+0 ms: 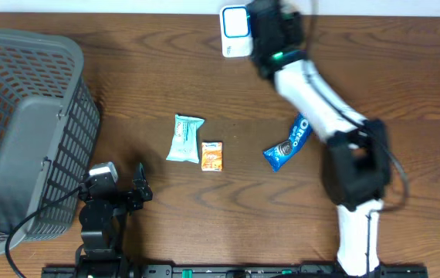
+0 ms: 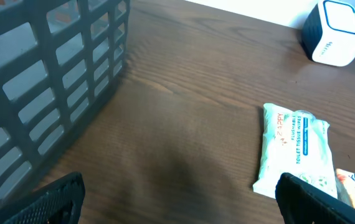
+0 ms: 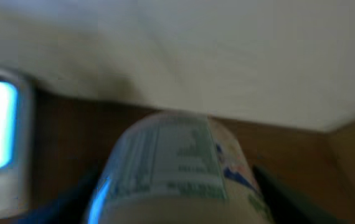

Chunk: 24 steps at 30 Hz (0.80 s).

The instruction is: Scan the item barcode

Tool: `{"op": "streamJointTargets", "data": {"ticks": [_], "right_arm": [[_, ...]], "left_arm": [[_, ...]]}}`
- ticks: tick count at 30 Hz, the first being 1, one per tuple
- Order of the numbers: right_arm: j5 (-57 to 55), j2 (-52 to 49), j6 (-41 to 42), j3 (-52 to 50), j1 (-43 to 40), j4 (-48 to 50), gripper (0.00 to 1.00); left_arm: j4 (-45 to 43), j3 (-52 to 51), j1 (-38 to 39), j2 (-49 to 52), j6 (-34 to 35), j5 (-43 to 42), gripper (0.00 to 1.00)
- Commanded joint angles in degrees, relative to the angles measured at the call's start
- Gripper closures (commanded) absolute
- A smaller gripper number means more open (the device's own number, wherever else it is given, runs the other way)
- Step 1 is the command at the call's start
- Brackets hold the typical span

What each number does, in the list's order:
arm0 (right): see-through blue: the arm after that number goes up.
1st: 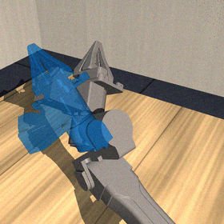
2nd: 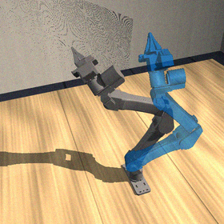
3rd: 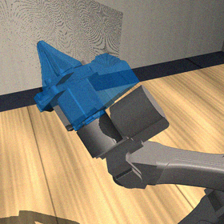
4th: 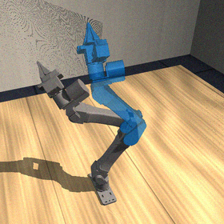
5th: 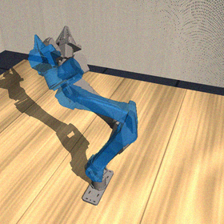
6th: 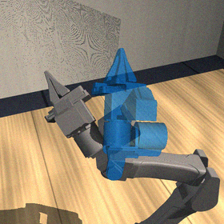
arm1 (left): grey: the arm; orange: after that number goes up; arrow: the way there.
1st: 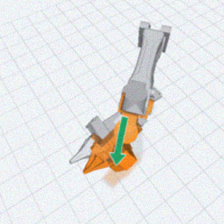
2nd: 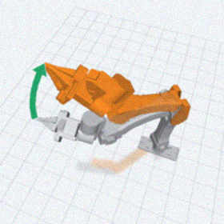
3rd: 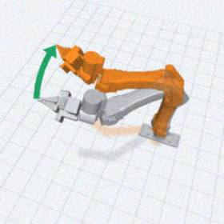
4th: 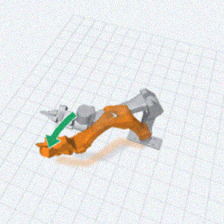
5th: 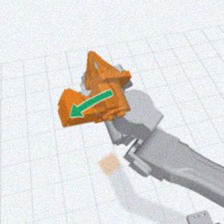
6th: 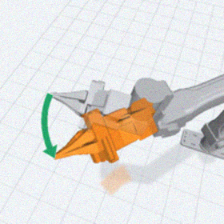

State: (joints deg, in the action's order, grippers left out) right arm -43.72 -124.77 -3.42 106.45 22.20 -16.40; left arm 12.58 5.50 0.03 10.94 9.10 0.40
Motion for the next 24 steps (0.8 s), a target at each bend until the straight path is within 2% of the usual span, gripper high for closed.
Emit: {"op": "streamJointTargets", "data": {"ticks": [1,5,10,16,18,24], "right_arm": [[-4.72,6.84,17.51,0.63,-8.81,-14.1,0.37],[-0.04,7.93,29.38,0.63,-18.56,-29.03,0.35],[13.55,6.86,35.15,0.57,-33.11,-37.16,0.38],[24.98,5.53,39.1,0.57,-47.67,-38.77,0.38],[28.02,5.03,40.35,0.55,-52.11,-38.34,0.34],[34.42,1.38,42.88,0.55,-61.88,-36.3,0.34]], "left_arm": [[0.35,-1.53,-0.28,0.07,-0.5,0.7,0.02],[0.35,-1.53,-0.28,0.07,-0.48,0.7,0.02],[0.35,-1.53,-0.28,0.07,-0.48,0.7,0.02],[0.35,-1.53,-0.28,0.07,-0.5,0.7,0.02],[0.35,-1.53,-0.28,0.07,-0.5,0.7,0.02],[0.35,-1.53,-0.28,0.07,-0.5,0.7,0.02]]}}
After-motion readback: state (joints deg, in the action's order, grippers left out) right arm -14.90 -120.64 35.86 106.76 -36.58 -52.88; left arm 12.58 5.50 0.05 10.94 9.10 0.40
